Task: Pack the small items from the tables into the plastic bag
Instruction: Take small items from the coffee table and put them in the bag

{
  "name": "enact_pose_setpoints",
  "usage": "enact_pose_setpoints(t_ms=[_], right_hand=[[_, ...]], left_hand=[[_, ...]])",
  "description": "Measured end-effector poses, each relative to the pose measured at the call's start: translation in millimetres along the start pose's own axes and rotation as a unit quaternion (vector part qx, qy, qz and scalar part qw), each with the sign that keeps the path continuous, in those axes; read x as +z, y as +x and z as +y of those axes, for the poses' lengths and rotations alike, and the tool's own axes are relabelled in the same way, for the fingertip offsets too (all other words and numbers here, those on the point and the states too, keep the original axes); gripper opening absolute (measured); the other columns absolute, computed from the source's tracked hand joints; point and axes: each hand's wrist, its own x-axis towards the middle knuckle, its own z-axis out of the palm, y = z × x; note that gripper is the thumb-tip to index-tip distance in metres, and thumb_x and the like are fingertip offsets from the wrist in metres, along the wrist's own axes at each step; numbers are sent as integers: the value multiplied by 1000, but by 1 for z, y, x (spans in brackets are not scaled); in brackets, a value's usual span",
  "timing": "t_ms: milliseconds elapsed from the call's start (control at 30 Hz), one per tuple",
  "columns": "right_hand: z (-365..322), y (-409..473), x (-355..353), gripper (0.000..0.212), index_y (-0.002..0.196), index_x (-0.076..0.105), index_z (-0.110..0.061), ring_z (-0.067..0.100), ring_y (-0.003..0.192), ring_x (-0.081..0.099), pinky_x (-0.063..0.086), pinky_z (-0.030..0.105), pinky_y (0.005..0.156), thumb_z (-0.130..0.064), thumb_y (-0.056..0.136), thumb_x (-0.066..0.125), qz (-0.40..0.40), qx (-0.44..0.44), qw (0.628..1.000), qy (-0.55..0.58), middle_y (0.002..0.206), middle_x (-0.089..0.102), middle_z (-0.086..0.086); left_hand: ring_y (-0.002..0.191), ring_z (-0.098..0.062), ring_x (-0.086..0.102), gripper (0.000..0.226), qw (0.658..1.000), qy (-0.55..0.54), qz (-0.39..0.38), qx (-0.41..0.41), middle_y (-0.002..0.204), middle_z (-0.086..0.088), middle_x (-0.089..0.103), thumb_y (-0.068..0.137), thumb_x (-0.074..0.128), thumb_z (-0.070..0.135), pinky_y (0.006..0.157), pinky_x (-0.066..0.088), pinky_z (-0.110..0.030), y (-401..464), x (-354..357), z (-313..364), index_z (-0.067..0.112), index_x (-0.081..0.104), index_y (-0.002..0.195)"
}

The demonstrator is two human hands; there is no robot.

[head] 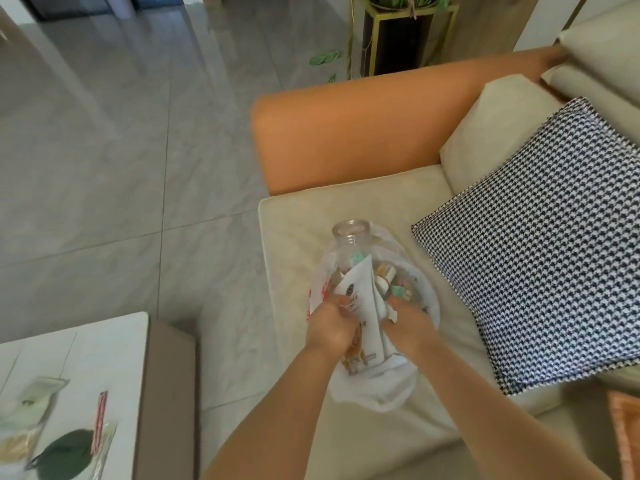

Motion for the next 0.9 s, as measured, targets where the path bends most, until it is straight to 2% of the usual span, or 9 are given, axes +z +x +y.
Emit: enact_pose_setpoints(t_ms=[33,100,167,367,533,700,900], right_hand=[[-2,-5,3,44,137,43,-16,24,119,52,41,29,90,-19,94,49,-7,3,1000,0,131,55,6],[-9,-16,11,45,136,43,-14,24,124,49,40,32,98,-20,93,51,-18,-1,1000,-4,137,51,7],[-17,-28,21,44,136,43,-15,24,125,47,38,32,100,-21,93,51,-18,-13,999,-25,137,49,7],[-41,-67,57,32,119,55,-13,27,116,51,43,39,98,-25,89,52,-6,-54,991,-118,122,54,9],[-61,-110,91,43,131,48,-22,23,129,39,40,36,103,-31,89,53,12,-95,970,-224,135,47,1],[-91,-156,148,41,129,47,-22,22,121,48,42,34,99,-36,90,50,-64,-145,948,-277,130,52,2],[-121,-235,239,44,130,48,-23,19,124,49,39,30,100,-39,89,49,-128,-215,919,-303,132,54,0]], left_hand=[[84,-13,59,34,1000,3,-1,-9,101,0,63,91,52,7,67,45,-8,-6,-5,-5,10,56,124],[102,-19,61,32,999,23,2,-34,111,-3,65,89,56,13,85,46,-16,-18,-16,-14,12,58,121],[111,-22,59,32,998,22,1,-58,119,-7,63,87,59,15,95,46,-25,-31,-26,-28,13,60,119],[101,-22,64,27,995,24,8,-99,108,-9,68,83,64,17,90,49,-24,-75,-65,-76,15,63,110],[105,-20,62,32,990,51,23,-127,110,-4,66,84,62,26,97,47,-28,-125,-106,-128,19,61,115],[107,-16,61,34,983,59,61,-161,114,2,65,85,58,31,93,47,-23,-189,-149,-190,24,60,118],[110,-16,59,31,963,14,114,-245,118,5,64,84,55,36,93,46,-25,-284,-188,-279,28,62,113]])
